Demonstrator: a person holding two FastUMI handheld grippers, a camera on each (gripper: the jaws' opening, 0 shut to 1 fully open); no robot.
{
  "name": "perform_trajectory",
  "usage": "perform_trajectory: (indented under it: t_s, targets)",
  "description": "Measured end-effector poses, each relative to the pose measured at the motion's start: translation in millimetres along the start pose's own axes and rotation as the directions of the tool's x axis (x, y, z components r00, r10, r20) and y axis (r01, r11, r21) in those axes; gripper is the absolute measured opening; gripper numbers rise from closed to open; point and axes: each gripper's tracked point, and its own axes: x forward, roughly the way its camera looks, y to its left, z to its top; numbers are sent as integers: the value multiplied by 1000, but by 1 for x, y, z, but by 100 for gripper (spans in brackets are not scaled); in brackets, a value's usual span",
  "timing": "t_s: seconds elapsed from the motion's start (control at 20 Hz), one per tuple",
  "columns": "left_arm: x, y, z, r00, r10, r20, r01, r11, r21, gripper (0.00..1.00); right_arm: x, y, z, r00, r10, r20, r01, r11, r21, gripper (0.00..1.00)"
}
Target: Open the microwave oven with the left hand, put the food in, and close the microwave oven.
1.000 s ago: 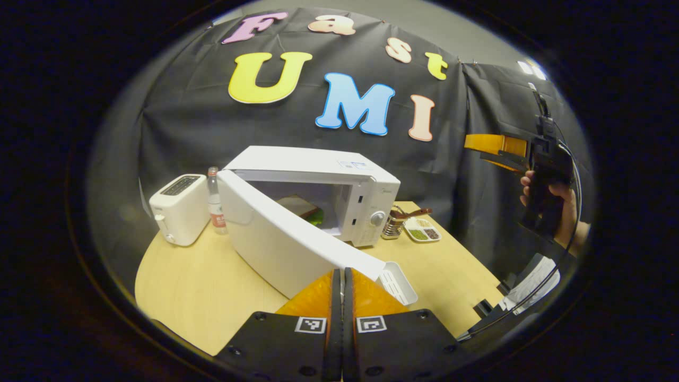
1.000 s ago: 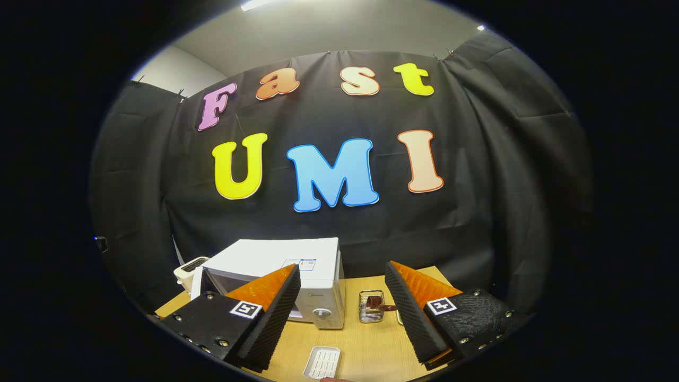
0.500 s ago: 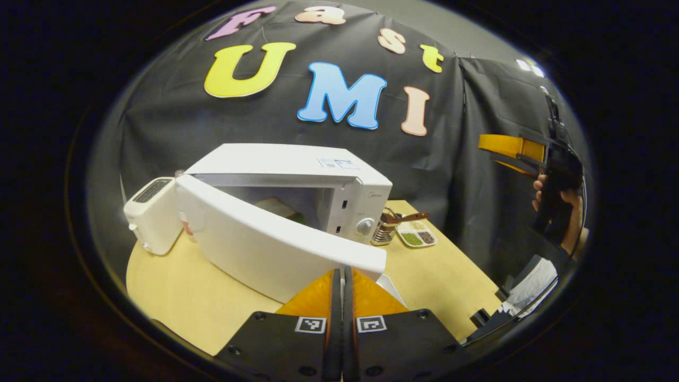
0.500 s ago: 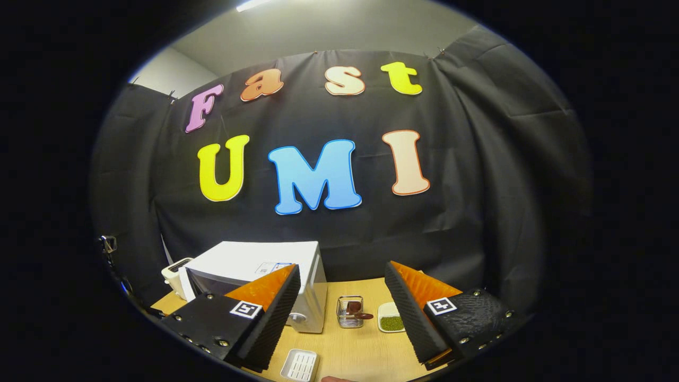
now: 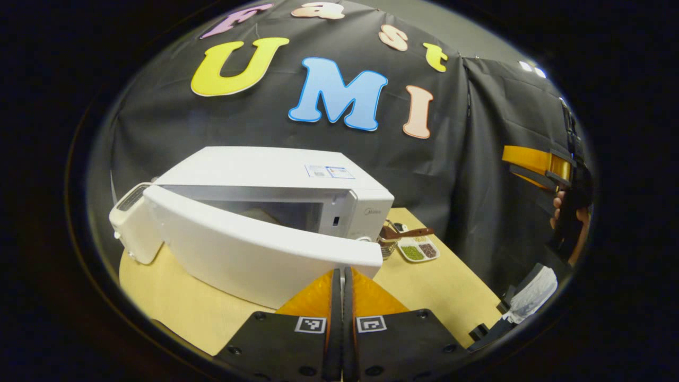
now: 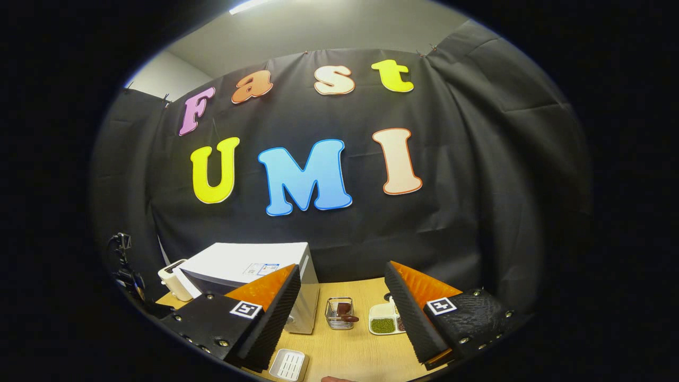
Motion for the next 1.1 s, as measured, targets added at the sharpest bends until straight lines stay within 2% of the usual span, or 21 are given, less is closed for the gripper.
perform_trajectory:
  t_s: [0.45,1.1]
  targets:
    - [58,-2,27,998,59,31,-57,997,-48,7,6,-22,-6,1000,5,-10,-5,1000,21,96]
    - [100,5,50,991,129,22,-127,990,-56,7,13,-50,-15,999,-16,-30,18,997,76,97]
